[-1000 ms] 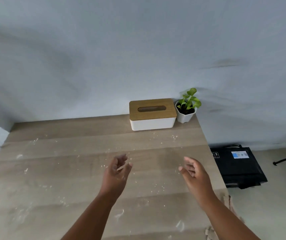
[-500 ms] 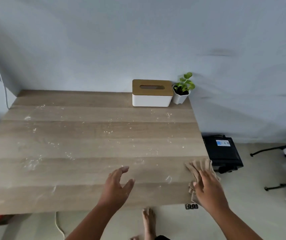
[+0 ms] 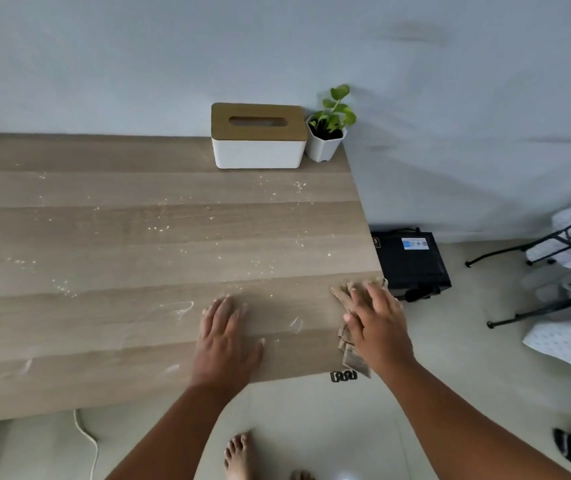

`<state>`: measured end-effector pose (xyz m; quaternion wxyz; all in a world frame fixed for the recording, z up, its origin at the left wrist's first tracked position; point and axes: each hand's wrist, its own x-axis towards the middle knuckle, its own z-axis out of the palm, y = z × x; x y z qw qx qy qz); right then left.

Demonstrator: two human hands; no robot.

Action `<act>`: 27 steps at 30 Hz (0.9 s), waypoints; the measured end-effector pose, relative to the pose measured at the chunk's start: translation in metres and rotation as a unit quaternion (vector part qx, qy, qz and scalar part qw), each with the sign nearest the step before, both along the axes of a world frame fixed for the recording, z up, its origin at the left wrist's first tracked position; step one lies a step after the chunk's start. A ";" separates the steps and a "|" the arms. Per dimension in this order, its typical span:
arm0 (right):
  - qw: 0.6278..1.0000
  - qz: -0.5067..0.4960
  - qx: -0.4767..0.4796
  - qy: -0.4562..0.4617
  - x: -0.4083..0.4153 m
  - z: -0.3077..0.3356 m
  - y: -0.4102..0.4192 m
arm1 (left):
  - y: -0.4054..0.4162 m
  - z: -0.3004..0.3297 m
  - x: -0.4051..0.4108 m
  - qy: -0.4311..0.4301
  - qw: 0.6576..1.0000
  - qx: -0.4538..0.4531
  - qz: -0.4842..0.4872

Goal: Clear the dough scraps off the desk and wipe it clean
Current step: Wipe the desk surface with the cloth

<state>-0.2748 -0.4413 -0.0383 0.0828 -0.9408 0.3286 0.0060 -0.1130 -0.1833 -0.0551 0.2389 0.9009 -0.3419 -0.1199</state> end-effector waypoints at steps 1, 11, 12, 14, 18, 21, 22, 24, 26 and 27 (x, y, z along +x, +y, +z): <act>1.000 0.017 -0.011 -0.004 -0.002 -0.004 -0.002 | -0.005 -0.003 -0.002 -0.007 1.000 0.001 0.015; 0.995 0.007 -0.022 -0.095 0.005 -0.030 -0.018 | -0.019 -0.020 -0.011 -0.101 0.990 0.086 0.037; 0.995 0.013 -0.022 -0.101 0.005 -0.032 -0.019 | -0.022 -0.020 -0.011 -0.104 0.990 0.082 0.045; 0.993 0.023 -0.017 -0.111 0.006 -0.036 -0.021 | -0.028 -0.019 -0.010 -0.108 0.990 0.069 0.064; 0.993 0.023 -0.015 -0.118 0.011 -0.041 -0.027 | -0.034 -0.022 -0.007 -0.122 0.988 0.065 0.074; 0.993 0.019 -0.017 -0.118 0.020 -0.044 -0.033 | -0.031 -0.028 -0.005 -0.128 0.986 0.076 0.070; 0.993 0.020 -0.017 -0.116 0.025 -0.045 -0.036 | -0.031 -0.031 -0.004 -0.130 0.986 0.082 0.069; 0.993 0.020 -0.018 -0.112 0.036 -0.045 -0.042 | -0.030 -0.034 -0.003 -0.131 0.985 0.091 0.069; 0.994 0.014 -0.016 -0.105 0.050 -0.043 -0.047 | -0.030 -0.035 -0.003 -0.131 0.984 0.095 0.070; 0.995 0.008 -0.011 -0.100 0.058 -0.041 -0.049 | -0.030 -0.034 -0.003 -0.132 0.984 0.094 0.070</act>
